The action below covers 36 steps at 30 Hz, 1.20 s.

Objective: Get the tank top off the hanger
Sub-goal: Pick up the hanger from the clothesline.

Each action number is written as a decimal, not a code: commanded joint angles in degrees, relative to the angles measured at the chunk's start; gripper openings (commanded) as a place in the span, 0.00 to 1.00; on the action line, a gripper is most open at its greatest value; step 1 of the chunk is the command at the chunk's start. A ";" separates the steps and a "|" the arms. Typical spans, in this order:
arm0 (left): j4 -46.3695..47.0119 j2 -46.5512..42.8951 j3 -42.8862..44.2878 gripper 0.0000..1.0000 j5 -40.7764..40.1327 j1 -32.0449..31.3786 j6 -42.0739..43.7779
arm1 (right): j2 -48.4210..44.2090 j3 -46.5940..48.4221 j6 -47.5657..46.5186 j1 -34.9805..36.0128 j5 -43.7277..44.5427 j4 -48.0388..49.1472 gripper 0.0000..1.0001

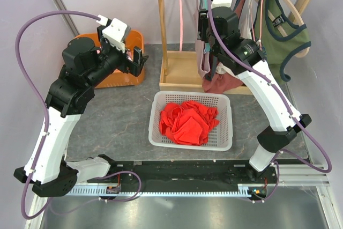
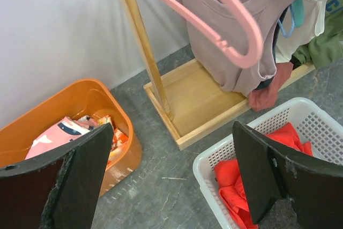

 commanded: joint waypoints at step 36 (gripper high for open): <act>1.88 -2.55 -3.87 0.99 1.47 0.65 3.31 | -14.64 -18.75 -5.42 0.15 0.42 32.35 0.00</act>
